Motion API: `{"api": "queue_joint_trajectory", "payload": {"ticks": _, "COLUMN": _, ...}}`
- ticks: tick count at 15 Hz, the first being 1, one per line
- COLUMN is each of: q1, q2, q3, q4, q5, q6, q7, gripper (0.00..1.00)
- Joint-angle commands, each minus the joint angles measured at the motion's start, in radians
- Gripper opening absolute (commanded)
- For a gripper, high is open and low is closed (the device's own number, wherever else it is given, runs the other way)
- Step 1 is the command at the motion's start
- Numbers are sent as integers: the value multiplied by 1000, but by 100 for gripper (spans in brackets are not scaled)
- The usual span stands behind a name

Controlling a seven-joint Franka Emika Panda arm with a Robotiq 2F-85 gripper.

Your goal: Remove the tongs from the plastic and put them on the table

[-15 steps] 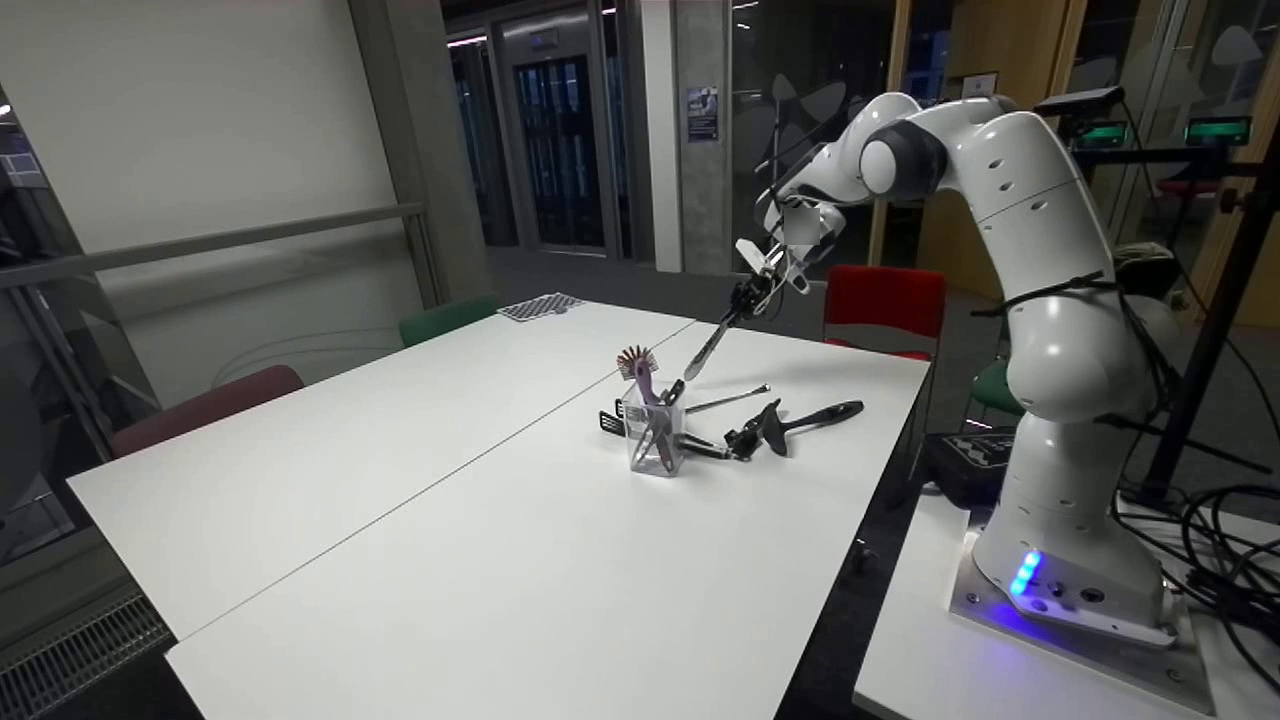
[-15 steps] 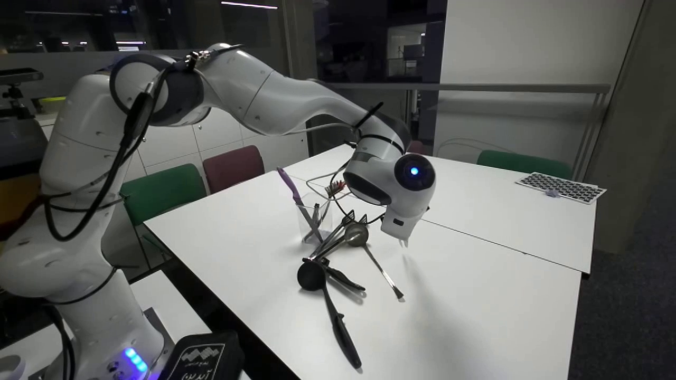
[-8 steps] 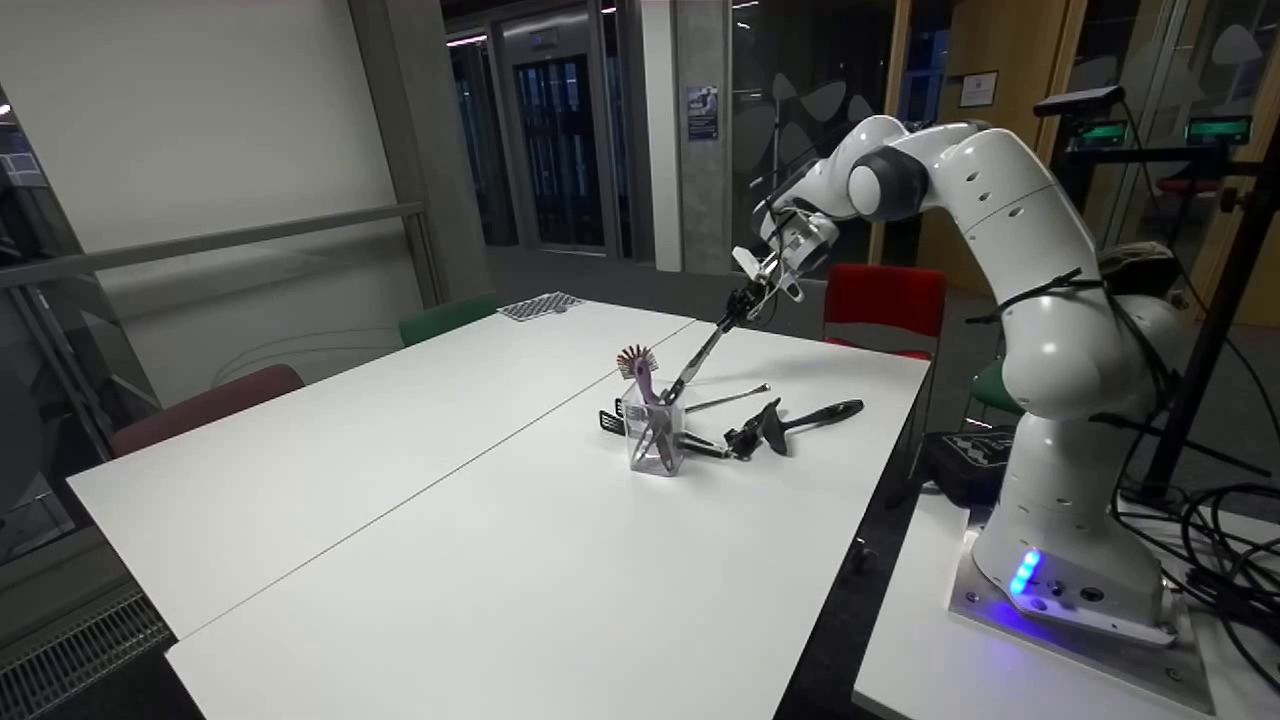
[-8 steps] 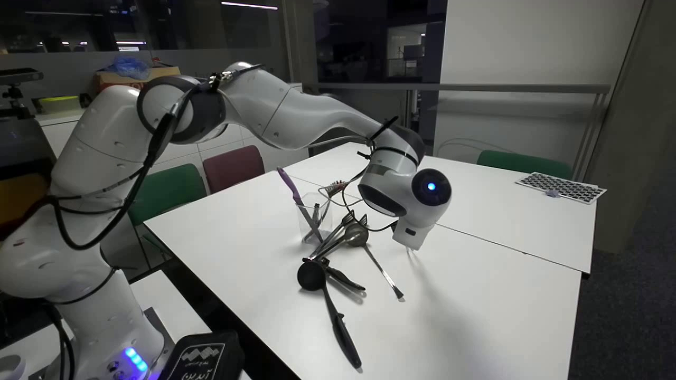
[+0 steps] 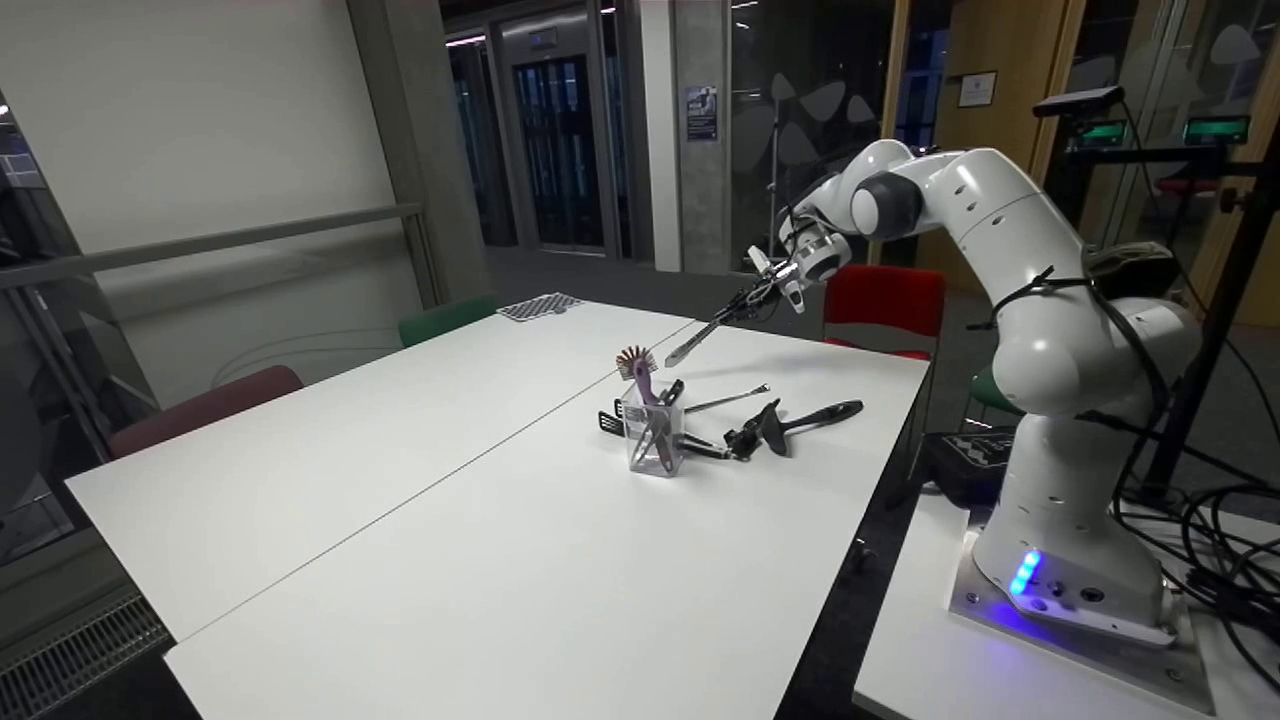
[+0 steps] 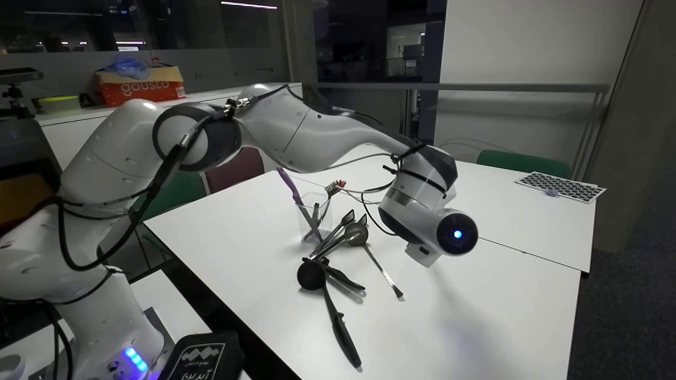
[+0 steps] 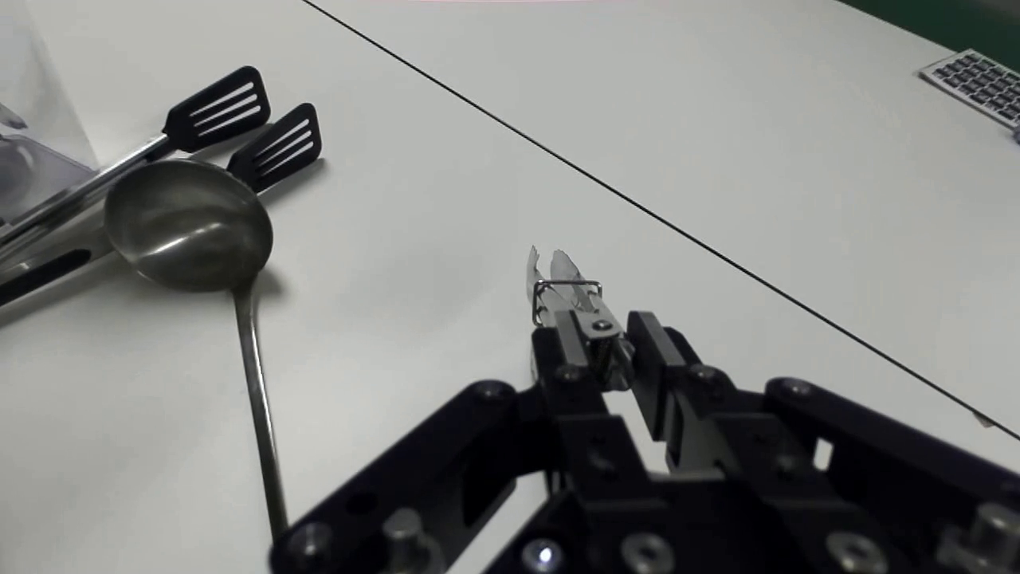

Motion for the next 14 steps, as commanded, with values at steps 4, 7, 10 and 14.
{"api": "queue_joint_trajectory", "payload": {"ticks": 4, "q1": 21, "q2": 135, "q3": -23, "q4": 123, "q5": -204, "q6": -113, "q7": 111, "gripper": 5}}
{"api": "queue_joint_trajectory", "payload": {"ticks": 7, "q1": 35, "q2": 174, "q3": -32, "q4": 149, "q5": -311, "q6": -121, "q7": 142, "gripper": 5}}
{"api": "queue_joint_trajectory", "payload": {"ticks": 10, "q1": 43, "q2": 192, "q3": -41, "q4": 164, "q5": -400, "q6": -104, "q7": 157, "gripper": 5}}
{"api": "queue_joint_trajectory", "payload": {"ticks": 14, "q1": 63, "q2": 197, "q3": -76, "q4": 183, "q5": -546, "q6": -72, "q7": 181, "gripper": 5}}
